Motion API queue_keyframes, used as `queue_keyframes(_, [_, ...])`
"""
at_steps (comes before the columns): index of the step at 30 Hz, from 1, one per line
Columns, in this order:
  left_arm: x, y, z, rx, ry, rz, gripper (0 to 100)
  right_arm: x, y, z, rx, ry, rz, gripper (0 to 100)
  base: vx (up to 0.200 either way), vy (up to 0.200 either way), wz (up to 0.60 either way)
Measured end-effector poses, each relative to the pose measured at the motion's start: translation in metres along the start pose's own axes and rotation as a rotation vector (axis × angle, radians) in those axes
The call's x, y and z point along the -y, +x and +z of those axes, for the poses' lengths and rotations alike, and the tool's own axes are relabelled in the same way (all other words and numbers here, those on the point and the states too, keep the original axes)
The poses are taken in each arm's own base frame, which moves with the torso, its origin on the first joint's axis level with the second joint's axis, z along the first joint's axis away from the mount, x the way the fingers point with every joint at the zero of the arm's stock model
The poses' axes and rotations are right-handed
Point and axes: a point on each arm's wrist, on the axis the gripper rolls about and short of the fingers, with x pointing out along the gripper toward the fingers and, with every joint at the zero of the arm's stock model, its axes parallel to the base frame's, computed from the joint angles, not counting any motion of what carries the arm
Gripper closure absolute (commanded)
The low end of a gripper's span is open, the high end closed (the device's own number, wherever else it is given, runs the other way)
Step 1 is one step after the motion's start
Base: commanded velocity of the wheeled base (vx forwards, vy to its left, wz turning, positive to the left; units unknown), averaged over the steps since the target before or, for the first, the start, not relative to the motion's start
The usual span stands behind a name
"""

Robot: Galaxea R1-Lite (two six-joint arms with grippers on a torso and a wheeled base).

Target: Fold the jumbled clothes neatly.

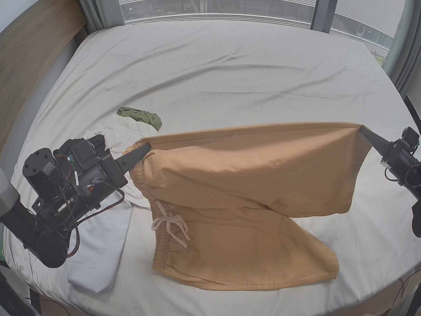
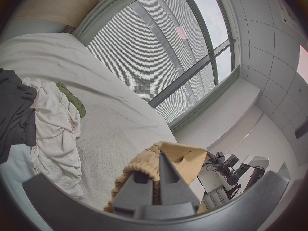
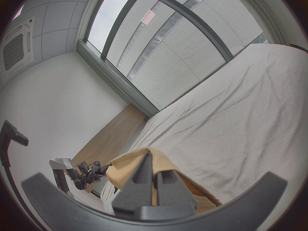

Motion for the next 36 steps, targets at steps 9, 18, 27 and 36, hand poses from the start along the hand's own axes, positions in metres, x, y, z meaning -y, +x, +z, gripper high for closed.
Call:
queue_keyframes(9, [-0.012, 0.022, 0.005, 0.053, 0.02, 0.021, 100, 0.005, 0.014, 0.002, -0.002, -0.005, 0.027, 100, 0.0, 0.0, 0.0])
queue_keyframes(18, [-0.032, 0.048, 0.003, 0.103, 0.025, 0.065, 100, 0.031, 0.035, 0.003, -0.006, 0.001, 0.023, 100, 0.0, 0.0, 0.0])
queue_keyframes(27, [-0.049, 0.065, -0.005, 0.116, 0.021, 0.092, 100, 0.055, 0.055, 0.002, -0.004, 0.001, 0.023, 100, 0.0, 0.0, 0.0])
queue_keyframes(36, [-0.062, 0.082, -0.005, 0.175, 0.025, 0.125, 100, 0.081, 0.072, -0.003, -0.006, 0.005, 0.02, 100, 0.0, 0.0, 0.0])
